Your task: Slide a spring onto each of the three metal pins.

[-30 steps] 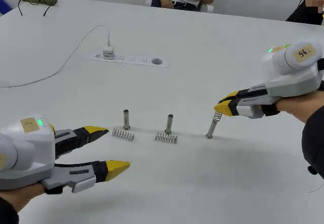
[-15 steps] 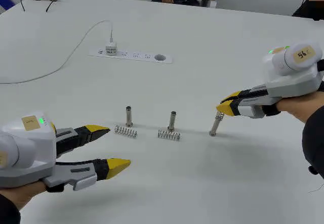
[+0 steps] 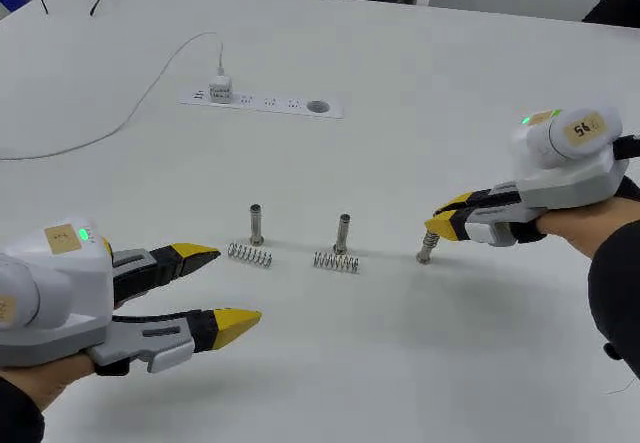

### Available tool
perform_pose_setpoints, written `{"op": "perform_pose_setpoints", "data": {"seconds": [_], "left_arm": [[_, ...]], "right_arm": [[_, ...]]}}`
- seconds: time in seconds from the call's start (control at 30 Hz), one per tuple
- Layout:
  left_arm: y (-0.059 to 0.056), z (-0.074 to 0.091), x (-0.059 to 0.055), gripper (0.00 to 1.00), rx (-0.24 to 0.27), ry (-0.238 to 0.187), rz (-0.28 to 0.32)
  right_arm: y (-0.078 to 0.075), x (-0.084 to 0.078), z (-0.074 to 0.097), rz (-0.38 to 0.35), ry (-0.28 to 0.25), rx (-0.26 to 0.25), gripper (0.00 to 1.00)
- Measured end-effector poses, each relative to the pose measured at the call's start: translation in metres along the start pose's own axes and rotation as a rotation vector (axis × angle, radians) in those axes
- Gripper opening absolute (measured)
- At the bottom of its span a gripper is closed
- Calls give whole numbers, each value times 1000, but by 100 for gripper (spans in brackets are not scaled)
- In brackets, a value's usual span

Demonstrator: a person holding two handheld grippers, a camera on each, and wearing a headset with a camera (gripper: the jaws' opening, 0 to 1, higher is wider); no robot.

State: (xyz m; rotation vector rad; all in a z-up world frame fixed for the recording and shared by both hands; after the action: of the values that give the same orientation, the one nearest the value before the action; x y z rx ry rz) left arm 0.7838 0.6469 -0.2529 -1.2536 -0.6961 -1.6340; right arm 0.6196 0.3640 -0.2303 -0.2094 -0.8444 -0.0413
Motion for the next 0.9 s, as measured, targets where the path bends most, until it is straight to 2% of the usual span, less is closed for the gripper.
{"op": "perform_pose_setpoints", "data": {"seconds": [0.37, 0.8, 0.9], "left_arm": [[1, -1, -1, 51, 4, 2, 7], [1, 0, -2, 51, 10, 1, 10], [0, 0, -2, 51, 9, 4, 9]], "right_arm": [[4, -8, -10, 17, 20, -4, 12], [6, -12, -13, 22, 31, -3, 12], [7, -12, -13, 26, 28, -4, 15]]}}
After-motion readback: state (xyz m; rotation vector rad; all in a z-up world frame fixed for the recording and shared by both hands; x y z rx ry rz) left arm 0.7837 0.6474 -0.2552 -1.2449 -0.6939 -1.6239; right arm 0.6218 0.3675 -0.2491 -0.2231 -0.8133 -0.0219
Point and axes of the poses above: the centre of the closed fingertips' face, and the gripper's own axes: z roughly backward along the fingers, y roughly to its left, x roughly out of its top, the point moved 9 cm from there along z, roughly backward along the fingers, and after that the axes turned 13 degrees about -x, right-handed, at the moved point
